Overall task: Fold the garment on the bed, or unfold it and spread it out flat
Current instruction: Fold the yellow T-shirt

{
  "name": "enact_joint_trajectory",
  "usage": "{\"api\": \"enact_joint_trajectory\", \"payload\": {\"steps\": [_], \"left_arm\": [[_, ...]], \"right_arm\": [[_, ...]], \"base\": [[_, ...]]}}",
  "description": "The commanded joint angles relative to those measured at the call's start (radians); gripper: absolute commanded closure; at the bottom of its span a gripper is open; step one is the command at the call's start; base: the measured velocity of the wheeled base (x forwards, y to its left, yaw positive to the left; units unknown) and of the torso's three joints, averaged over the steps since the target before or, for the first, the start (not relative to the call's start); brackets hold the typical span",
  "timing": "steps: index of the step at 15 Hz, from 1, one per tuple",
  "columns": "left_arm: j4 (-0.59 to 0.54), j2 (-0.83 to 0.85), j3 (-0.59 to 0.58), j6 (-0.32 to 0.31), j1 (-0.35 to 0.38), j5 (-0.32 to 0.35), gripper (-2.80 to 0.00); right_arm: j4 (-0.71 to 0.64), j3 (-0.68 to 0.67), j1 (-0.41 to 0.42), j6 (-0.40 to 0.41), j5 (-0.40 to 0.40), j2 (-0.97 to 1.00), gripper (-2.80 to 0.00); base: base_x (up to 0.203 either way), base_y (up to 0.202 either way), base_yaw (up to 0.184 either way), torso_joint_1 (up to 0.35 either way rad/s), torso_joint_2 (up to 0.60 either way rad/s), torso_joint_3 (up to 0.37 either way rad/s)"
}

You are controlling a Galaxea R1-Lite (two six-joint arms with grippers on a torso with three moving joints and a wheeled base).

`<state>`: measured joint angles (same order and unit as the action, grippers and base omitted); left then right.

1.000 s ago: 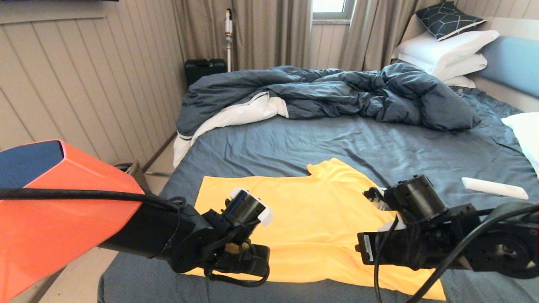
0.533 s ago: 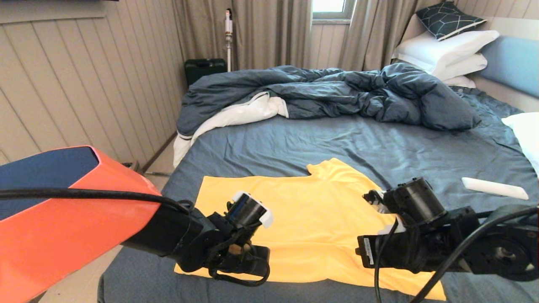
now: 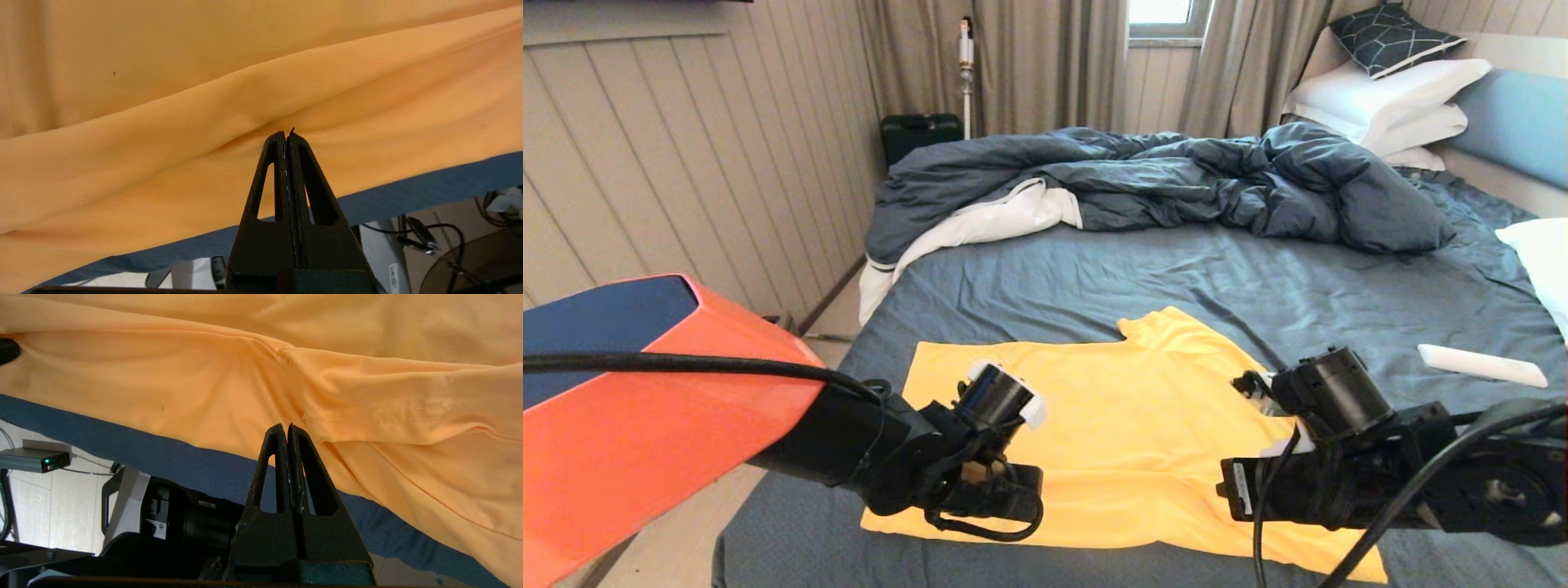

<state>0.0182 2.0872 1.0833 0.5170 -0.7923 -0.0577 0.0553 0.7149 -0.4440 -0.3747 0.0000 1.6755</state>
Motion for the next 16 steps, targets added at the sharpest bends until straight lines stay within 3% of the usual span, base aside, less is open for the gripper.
{"api": "enact_joint_trajectory", "payload": {"steps": [1, 10, 16], "left_arm": [[-0.001, -0.033, 0.007, 0.004, -0.004, 0.001, 0.00], [0.000, 0.080, 0.067, 0.009, -0.025, 0.001, 0.00], [0.000, 0.053, 0.006, 0.007, 0.003, -0.020, 0.00]], "right_arm": [[0.000, 0.000, -0.001, -0.003, 0.000, 0.003, 0.00], [0.001, 0.003, 0.022, -0.001, 0.009, 0.003, 0.00], [0.015, 0.003, 0.021, 0.000, 0.021, 0.018, 0.00]], "base": [[0.000, 0.000, 0.000, 0.000, 0.00, 0.000], [0.000, 0.000, 0.000, 0.000, 0.00, 0.000], [0.000, 0.000, 0.000, 0.000, 0.00, 0.000]]}}
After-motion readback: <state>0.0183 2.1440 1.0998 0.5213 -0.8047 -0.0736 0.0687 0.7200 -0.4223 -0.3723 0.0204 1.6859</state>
